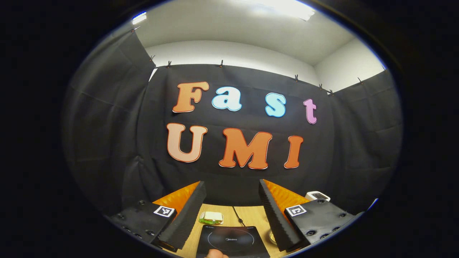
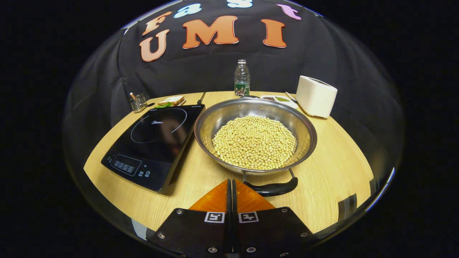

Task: First push the handle of the pot to place it horizontally, then grasp the pot with both hands and set it on the induction cooktop.

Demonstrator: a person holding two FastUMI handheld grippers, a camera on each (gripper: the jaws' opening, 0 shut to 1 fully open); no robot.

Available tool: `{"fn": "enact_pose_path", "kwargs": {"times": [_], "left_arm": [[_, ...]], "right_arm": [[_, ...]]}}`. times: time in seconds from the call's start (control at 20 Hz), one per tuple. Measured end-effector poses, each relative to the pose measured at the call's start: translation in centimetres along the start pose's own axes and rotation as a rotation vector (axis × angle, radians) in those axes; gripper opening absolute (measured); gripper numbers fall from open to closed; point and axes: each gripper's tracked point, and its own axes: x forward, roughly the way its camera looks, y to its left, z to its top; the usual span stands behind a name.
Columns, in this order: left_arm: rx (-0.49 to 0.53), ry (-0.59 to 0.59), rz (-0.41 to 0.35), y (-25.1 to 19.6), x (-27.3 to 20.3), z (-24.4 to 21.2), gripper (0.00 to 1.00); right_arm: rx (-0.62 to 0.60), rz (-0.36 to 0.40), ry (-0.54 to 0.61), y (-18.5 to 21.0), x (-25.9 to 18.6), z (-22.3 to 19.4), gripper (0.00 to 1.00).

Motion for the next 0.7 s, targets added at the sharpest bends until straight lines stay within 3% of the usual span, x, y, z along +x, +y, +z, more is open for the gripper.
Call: {"fn": "enact_pose_path", "kwargs": {"times": [0.7], "left_arm": [[-0.004,-0.002,-0.007,0.1,-0.2,0.1,0.98]], "right_arm": [[0.025,-0.099,0.036,-6.5,0.5,0.7,0.00]]}}
